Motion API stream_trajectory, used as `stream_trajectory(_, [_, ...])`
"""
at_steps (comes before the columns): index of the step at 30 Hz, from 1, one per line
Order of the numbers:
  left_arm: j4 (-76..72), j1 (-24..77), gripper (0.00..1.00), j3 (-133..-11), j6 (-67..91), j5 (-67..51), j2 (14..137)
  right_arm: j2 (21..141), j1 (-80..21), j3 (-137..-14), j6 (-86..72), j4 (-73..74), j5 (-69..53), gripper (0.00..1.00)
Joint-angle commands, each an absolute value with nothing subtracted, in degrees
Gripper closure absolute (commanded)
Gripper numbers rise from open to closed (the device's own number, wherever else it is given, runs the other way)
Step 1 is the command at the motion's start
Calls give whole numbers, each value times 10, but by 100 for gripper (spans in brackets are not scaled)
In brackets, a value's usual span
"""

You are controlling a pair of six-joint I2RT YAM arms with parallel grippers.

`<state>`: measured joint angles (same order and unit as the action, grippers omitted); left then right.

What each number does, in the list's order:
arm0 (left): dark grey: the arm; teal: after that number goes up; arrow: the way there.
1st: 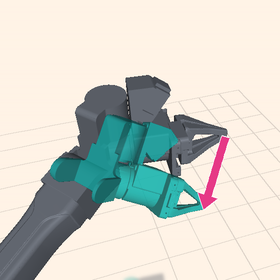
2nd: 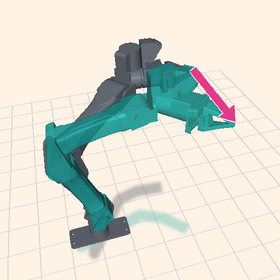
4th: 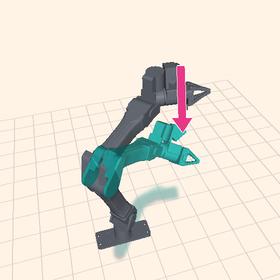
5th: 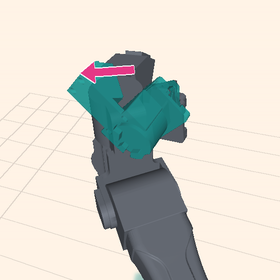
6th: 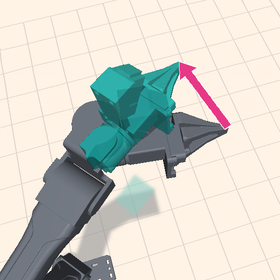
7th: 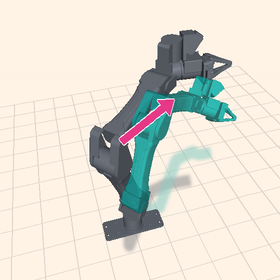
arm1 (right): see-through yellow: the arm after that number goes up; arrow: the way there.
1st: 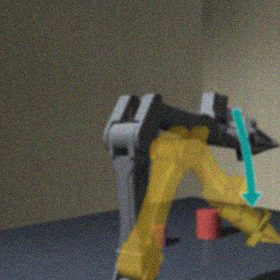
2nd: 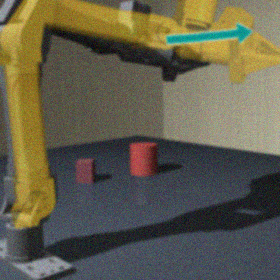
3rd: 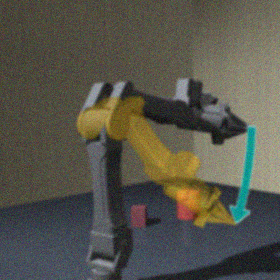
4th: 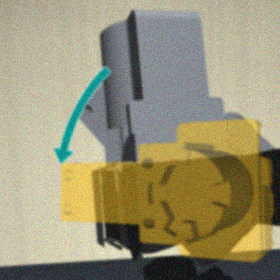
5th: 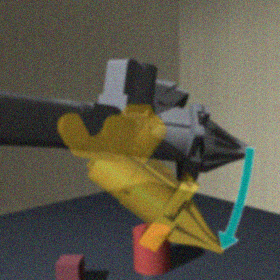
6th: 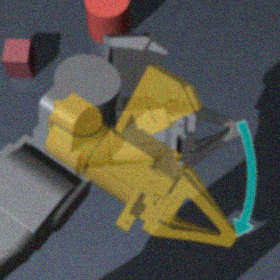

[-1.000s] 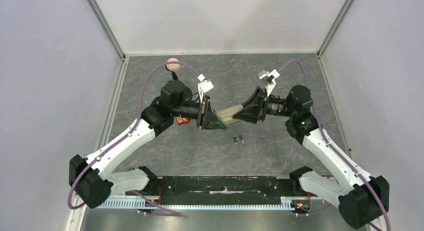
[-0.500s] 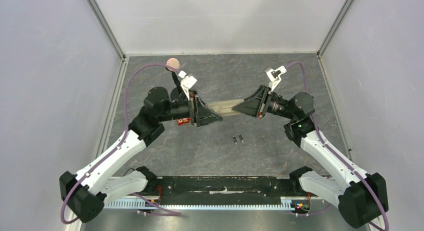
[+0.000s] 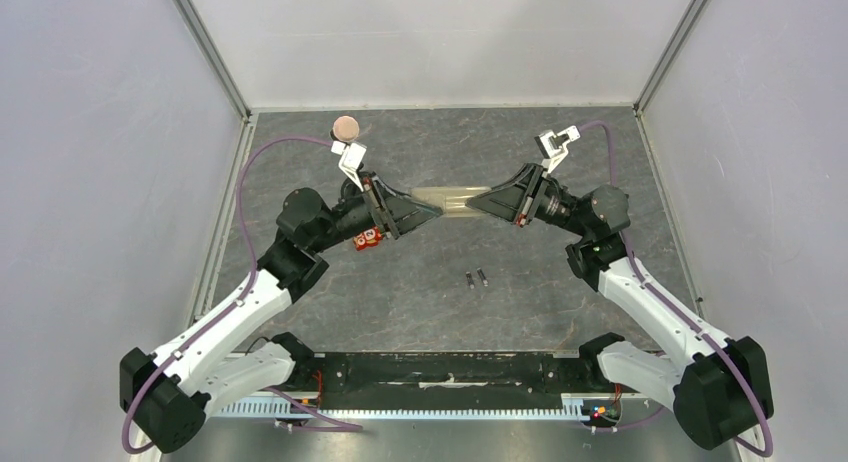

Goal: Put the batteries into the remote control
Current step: Adjust the remote control.

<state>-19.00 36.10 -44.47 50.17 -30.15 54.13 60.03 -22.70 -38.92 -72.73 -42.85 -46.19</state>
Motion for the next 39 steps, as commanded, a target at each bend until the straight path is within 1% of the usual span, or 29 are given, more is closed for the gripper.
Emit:
stream_trajectory(1, [-225, 359, 37, -450, 531, -241, 545, 601, -226, -387, -740, -472, -459, 85])
stream_trajectory(6, [-225, 359, 40, -449, 534, -227, 543, 603, -226, -379, -753, -487, -465, 85])
stream_trajectory(9, [-229, 360, 43, -448, 539, -235, 549, 607, -226, -376, -762, -494, -471, 84])
stream_trajectory(11, [-237, 360, 44, -447, 543, -247, 556, 611, -226, -378, -766, -497, -476, 83])
stream_trajectory(14, [-246, 360, 51, -447, 545, -269, 568, 615, -225, -377, -770, -495, -476, 82])
stream_trajectory(15, [-246, 359, 57, -448, 546, -276, 572, 615, -226, -377, -772, -495, -475, 81])
stream_trajectory(16, [-246, 359, 66, -448, 546, -284, 576, 617, -225, -377, -772, -495, -475, 80])
stream_trajectory(17, [-246, 360, 77, -447, 545, -290, 578, 618, -226, -377, -773, -494, -473, 78])
stream_trajectory(18, [-246, 359, 90, -447, 543, -296, 580, 618, -226, -378, -775, -491, -471, 76])
stream_trajectory(19, [-243, 360, 98, -448, 541, -299, 580, 617, -226, -378, -772, -486, -471, 72])
stream_trajectory(21, [-230, 360, 98, -448, 532, -293, 577, 613, -226, -381, -757, -460, -463, 54])
stream_trajectory(23, [-207, 360, 98, -453, 514, -277, 567, 603, -225, -391, -711, -390, -442, 36])
stream_trajectory(24, [-184, 359, 98, -459, 502, -263, 560, 595, -223, -409, -658, -318, -424, 30])
stream_trajectory(25, [-158, 360, 98, -464, 487, -251, 555, 588, -222, -433, -602, -226, -396, 28])
stream_trajectory(27, [-113, 359, 98, -475, 460, -220, 544, 584, -221, -485, -512, -85, -338, 27])
stream_trajectory(28, [-100, 360, 98, -478, 450, -210, 540, 583, -221, -503, -487, -47, -312, 27])
stream_trajectory(32, [-79, 359, 98, -479, 434, -199, 534, 582, -221, -547, -439, 35, -273, 29])
stream_trajectory(37, [-63, 359, 98, -479, 441, -188, 541, 590, -232, -557, -430, 74, -262, 47])
stream_trajectory(39, [-40, 359, 98, -481, 444, -169, 544, 589, -249, -550, -424, 79, -247, 49])
